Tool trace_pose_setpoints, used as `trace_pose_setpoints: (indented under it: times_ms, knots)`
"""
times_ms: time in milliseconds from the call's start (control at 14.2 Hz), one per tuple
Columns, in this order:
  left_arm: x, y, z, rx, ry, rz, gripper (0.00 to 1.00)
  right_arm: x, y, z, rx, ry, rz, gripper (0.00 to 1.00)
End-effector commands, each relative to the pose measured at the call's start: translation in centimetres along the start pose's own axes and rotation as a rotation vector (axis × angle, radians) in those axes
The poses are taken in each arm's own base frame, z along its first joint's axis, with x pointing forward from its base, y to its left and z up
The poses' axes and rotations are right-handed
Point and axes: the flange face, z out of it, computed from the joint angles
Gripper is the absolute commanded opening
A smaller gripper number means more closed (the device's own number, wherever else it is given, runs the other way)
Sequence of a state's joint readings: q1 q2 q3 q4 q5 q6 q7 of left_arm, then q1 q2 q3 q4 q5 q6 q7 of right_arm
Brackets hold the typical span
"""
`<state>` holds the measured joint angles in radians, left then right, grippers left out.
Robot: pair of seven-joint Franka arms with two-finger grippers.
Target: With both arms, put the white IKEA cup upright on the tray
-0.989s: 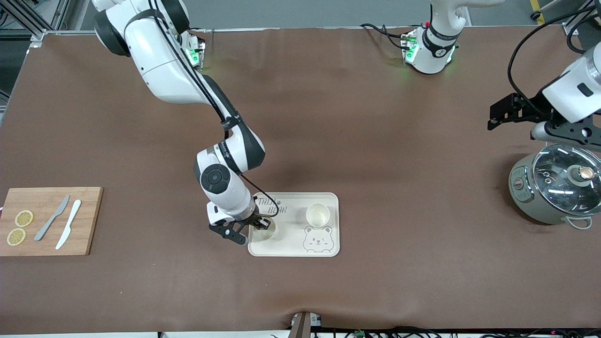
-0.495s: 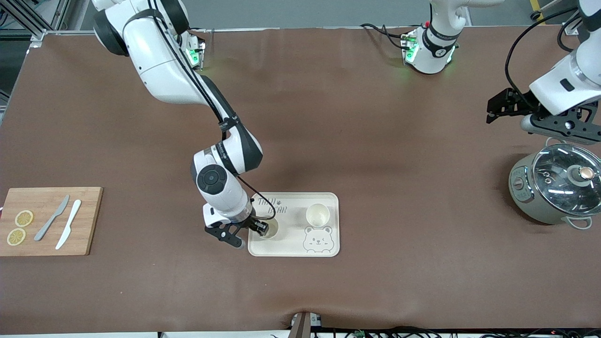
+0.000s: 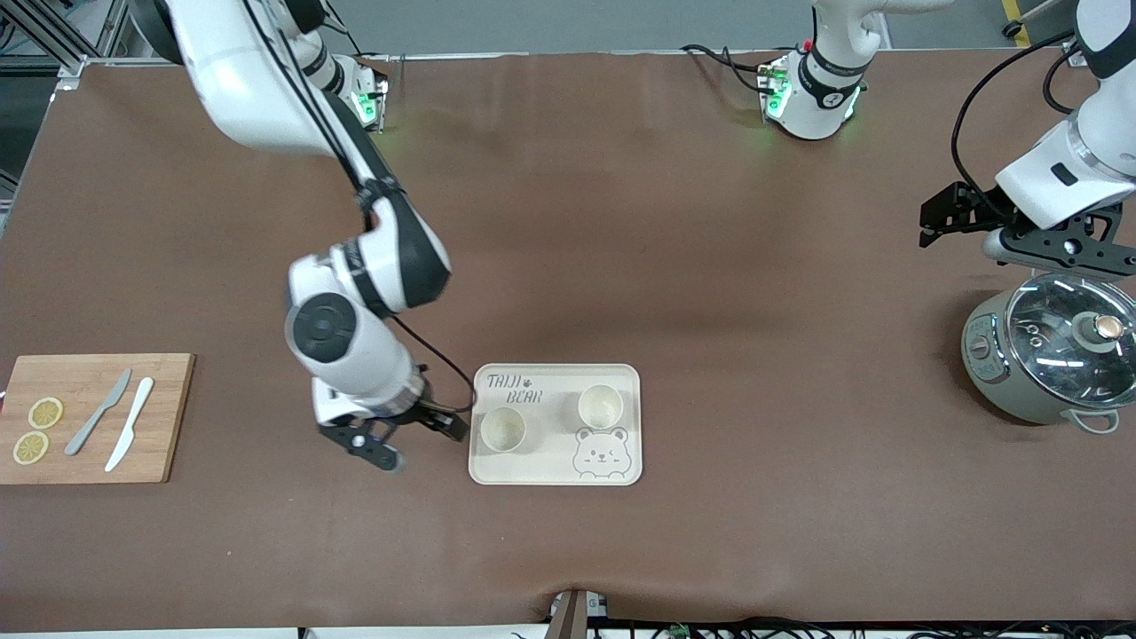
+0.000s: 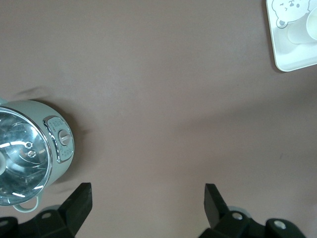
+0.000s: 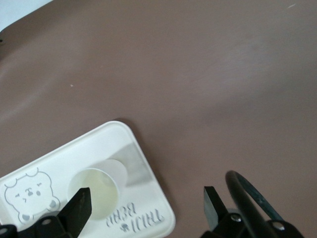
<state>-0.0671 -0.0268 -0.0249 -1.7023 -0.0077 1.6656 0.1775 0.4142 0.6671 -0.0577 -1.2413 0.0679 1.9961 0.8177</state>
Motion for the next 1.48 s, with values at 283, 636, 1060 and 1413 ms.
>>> trace_pose_setpoints:
  times_ms: [283,636,1060,1413]
  knots:
    - [-0.9,-0.4,-0.3,0.024,0.010,0.006,1.00,3.3,16.8,-19.3,-0.081,-0.158,-0.143,1.00]
    - [-1.1,-1.3,-0.2,0.023,0.009,-0.023,1.00,7.0,30.8,-25.0,-0.038,-0.120,-0.219,1.00]
    - [-0.9,-1.2,-0.1,0.023,0.010,-0.080,1.00,7.6,34.5,-23.6,-0.020,-0.018,-0.204,1.00]
    - [-1.1,-1.8,-0.2,0.024,0.011,-0.092,1.00,7.8,34.5,-23.4,-0.020,-0.019,-0.202,1.00]
